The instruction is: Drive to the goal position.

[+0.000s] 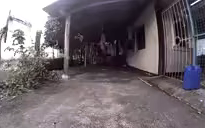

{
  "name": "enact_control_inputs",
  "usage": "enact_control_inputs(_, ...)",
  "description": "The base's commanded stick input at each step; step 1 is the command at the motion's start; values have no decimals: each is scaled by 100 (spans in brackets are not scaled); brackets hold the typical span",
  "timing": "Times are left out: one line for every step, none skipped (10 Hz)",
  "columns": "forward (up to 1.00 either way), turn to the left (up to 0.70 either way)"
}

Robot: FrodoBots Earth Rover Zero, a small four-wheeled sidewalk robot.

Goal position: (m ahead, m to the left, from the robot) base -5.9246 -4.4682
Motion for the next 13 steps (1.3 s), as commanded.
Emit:
enact_control_inputs(70, 0)
enact_control_inputs(70, 0)
enact_control_inputs(70, 0)
enact_control_inputs(70, 0)
enact_control_inputs(70, 0)
enact_control_inputs(70, 0)
enact_control_inputs(18, 0)
enact_control_inputs(0, 0)
enact_control_inputs(0, 0)
enact_control_inputs(0, 0)
enact_control_inputs(0, 0)
enact_control_inputs(0, 0)
enact_control_inputs(0, 0)
